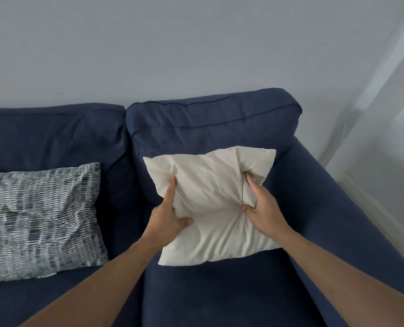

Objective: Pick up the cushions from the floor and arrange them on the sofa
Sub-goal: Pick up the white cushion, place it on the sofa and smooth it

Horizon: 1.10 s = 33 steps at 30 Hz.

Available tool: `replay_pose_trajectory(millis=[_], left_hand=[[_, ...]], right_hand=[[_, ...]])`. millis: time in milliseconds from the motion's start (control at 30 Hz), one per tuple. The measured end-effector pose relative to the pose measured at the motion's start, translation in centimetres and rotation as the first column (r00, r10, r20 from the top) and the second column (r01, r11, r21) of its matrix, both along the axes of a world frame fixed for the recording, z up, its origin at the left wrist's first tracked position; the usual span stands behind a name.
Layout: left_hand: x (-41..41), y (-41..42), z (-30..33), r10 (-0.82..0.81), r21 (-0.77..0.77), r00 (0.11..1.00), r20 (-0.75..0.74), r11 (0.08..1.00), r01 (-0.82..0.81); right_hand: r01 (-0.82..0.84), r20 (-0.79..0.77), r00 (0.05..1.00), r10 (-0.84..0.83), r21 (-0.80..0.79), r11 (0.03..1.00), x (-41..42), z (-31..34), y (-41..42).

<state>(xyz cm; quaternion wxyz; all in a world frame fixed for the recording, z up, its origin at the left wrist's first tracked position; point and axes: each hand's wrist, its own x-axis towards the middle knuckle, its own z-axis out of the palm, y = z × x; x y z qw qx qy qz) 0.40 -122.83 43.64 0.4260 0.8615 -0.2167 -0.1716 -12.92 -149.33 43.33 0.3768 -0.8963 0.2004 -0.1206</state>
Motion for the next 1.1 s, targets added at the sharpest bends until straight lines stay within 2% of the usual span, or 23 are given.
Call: replay_pose_trajectory(millis=[167, 400, 567, 667, 733, 833, 900, 1000, 1100], left_hand=[[5.4, -2.6, -6.1, 0.010, 0.030, 0.996, -0.086, 1.000, -0.008], [9.5, -4.1, -12.5, 0.047, 0.102, 0.991, -0.123, 0.994, -0.035], [8.9, -3.3, -13.6, 0.127, 0.097, 0.972, -0.195, 0.989, -0.110], [8.3, -2.7, -12.8, 0.227, 0.025, 0.944, -0.239, 0.973, -0.227], [8.8, -3.0, -12.2, 0.291, -0.052, 0.911, -0.291, 0.946, -0.319], [10.5, -4.1, -11.4, 0.327, -0.117, 0.852, -0.410, 0.907, -0.405], [11.7, -4.9, -11.3, 0.385, -0.086, 0.794, -0.470, 0.875, -0.476], [13.2, -6.1, -11.5, 0.466, -0.005, 0.717, -0.518, 0.837, -0.547], [13.9, -7.2, -11.4, 0.475, -0.041, 0.741, -0.476, 0.829, -0.558]], right_hand=[[0.008, -0.062, 0.998, -0.007, 0.013, 1.000, 5.4, -6.6, -2.4], [0.024, -0.127, 0.992, -0.022, 0.015, 1.000, 9.7, -12.6, -4.4], [0.104, -0.196, 0.977, -0.083, 0.101, 0.989, 8.3, -13.6, -4.9], [0.177, -0.140, 0.978, -0.157, 0.139, 0.974, 7.3, -12.2, -4.2], [0.258, -0.108, 0.965, -0.238, 0.242, 0.935, 7.5, -11.1, -4.1], [0.359, -0.155, 0.933, -0.325, 0.446, 0.820, 9.6, -9.8, -5.7], [0.375, -0.187, 0.926, -0.327, 0.535, 0.757, 11.3, -9.4, -6.9], [0.400, -0.206, 0.913, -0.351, 0.610, 0.684, 13.4, -9.3, -8.4], [0.398, -0.211, 0.916, -0.342, 0.592, 0.701, 14.8, -9.2, -9.6]])
